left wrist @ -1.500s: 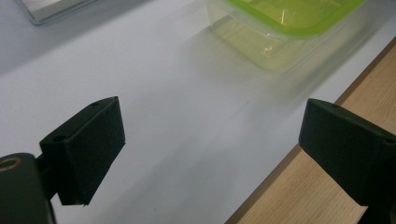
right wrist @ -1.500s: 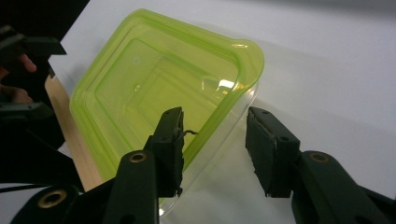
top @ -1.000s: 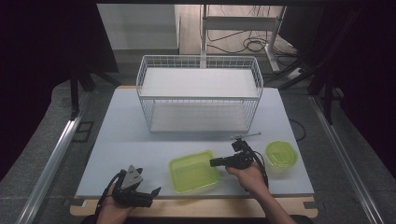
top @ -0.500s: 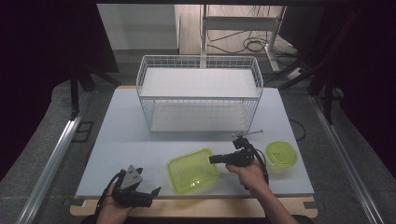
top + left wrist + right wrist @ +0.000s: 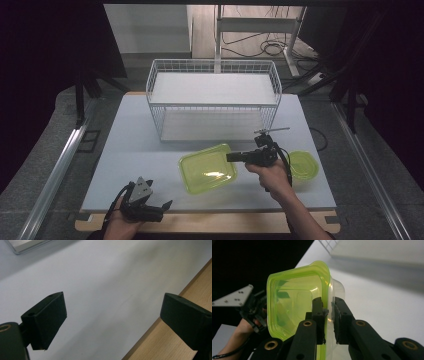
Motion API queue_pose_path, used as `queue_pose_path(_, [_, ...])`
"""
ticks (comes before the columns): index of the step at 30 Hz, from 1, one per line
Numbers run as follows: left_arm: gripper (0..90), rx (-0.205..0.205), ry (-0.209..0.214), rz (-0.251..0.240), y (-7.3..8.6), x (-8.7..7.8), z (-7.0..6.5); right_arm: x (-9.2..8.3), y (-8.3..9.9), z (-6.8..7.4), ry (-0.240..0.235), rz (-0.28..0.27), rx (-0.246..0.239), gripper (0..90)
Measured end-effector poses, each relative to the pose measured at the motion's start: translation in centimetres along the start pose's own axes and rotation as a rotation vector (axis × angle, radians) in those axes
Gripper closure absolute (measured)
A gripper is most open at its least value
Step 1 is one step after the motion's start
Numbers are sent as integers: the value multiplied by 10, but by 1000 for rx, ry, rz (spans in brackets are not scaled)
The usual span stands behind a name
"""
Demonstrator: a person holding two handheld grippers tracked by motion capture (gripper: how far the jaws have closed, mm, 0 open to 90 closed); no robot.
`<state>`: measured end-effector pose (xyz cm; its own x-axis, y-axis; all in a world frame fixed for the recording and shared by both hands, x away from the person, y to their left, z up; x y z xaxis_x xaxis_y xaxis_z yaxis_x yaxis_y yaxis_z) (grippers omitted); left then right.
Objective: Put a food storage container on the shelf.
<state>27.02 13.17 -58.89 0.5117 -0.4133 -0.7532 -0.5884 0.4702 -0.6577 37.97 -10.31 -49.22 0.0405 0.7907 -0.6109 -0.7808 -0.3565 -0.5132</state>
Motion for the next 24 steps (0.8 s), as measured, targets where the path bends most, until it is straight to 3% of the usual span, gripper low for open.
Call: queue_pose_path(24, [67, 3, 0, 0, 1, 1, 0, -62, -86, 20, 33, -158, -35, 804])
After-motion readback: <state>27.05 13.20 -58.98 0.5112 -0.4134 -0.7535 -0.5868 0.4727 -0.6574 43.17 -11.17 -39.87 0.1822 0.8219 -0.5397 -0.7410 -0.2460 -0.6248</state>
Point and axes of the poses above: each handheld gripper's, and its own axes: x roughly forward along the jaws, y roughly out of its underside, z roughly to its left, the point moved 10 cm from there along x, roughly forward along the jaws, and after that the axes turned 10 degrees about z, right-handed, at the moved point
